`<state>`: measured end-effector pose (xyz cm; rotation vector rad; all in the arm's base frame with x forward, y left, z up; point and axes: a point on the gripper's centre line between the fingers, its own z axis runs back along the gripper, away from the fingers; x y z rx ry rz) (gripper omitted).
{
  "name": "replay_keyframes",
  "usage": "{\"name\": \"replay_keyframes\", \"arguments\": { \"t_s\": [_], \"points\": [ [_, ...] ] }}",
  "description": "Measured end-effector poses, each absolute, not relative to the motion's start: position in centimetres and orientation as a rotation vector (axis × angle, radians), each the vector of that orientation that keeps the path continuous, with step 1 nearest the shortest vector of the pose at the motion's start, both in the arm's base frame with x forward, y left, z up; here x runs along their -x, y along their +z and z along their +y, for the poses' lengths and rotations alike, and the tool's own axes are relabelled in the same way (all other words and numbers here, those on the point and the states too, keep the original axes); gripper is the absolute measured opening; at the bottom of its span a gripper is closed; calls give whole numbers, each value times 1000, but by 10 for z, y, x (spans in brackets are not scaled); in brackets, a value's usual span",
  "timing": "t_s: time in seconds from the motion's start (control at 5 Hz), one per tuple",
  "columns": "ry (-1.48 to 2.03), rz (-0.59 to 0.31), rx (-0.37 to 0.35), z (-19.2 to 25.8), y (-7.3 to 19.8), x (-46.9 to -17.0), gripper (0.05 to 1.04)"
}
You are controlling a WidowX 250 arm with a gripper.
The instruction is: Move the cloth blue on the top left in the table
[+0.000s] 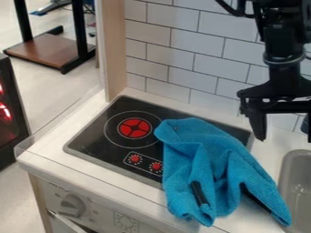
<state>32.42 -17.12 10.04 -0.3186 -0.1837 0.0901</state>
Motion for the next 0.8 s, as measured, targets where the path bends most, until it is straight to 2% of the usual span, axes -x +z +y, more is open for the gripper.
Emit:
{"name": "replay_keyframes", "arguments": {
  "t_s": [0.2, 0.4, 0.6, 0.8],
  "points": [
    [95, -160, 302, -170, 91, -321, 999],
    [151, -196, 202, -154, 87, -327, 999],
    [189, -199, 151, -141, 78, -325, 999],
    [295, -211, 122, -109, 71, -333, 999]
  ]
}}
